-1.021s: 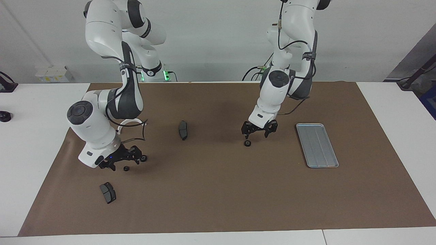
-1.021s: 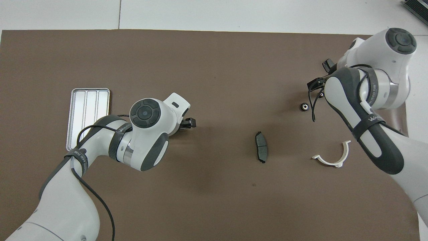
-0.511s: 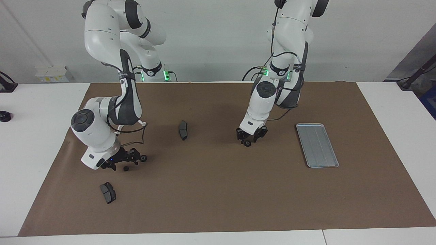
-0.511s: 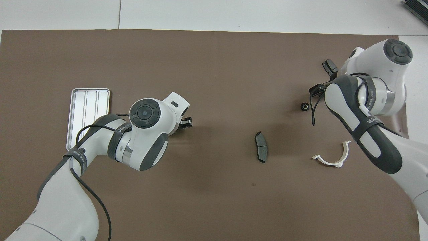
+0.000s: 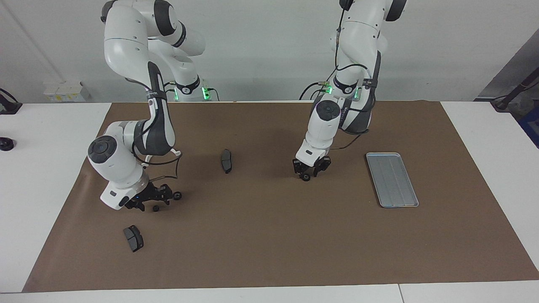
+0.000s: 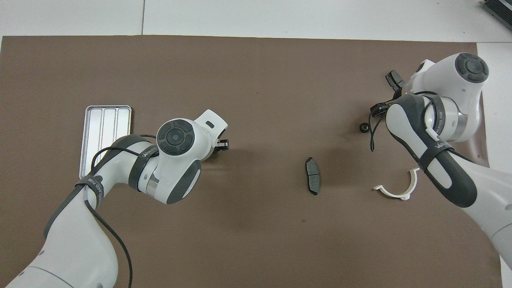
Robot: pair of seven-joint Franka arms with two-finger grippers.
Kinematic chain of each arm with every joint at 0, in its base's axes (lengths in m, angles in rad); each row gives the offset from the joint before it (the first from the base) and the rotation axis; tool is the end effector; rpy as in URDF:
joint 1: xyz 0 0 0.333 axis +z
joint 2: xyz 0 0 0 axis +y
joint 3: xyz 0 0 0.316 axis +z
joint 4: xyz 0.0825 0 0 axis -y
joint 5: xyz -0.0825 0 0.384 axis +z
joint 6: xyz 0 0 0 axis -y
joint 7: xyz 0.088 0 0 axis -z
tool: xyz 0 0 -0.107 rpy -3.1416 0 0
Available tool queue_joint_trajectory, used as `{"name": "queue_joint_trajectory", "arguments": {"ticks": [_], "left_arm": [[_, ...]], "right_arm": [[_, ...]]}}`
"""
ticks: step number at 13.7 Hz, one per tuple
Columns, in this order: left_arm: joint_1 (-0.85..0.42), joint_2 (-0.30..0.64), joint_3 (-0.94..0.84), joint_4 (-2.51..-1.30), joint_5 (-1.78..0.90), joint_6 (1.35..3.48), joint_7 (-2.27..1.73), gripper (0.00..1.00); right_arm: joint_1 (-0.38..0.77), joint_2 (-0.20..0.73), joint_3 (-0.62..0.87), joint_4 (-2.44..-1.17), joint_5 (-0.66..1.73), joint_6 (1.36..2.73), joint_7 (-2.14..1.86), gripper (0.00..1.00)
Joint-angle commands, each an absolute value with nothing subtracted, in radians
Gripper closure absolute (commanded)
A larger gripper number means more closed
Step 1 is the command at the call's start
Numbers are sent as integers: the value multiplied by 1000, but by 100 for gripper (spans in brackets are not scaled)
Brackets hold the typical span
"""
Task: Pick bearing gear from pile to tray
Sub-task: 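Grasp another gear with the right gripper while the left gripper holds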
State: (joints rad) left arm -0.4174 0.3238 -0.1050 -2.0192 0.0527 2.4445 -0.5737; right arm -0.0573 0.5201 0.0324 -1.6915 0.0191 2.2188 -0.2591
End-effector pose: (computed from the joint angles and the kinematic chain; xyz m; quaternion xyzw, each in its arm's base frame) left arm 0.5297 -0.3023 0.3010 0.9986 0.0099 0.0450 0.0258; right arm 0.6743 -0.0185 0.2966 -0.9939 -0.1090 -0.0059 0.0150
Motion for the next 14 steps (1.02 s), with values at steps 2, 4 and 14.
{"name": "queue_joint_trajectory", "arguments": {"ticks": [2, 4, 14], "left_arm": [[-426, 324, -97, -2028, 77, 2474, -595, 45], [-428, 331, -97, -2028, 78, 2488, -595, 49], [-423, 333, -98, -1985, 78, 2336, -583, 100]], "right_arm": [[-80, 505, 43, -1736, 23, 2243, -285, 30], [-89, 503, 41, -1740, 20, 2243, -305, 35], [-89, 505, 41, -1744, 20, 2281, -298, 63]]}}
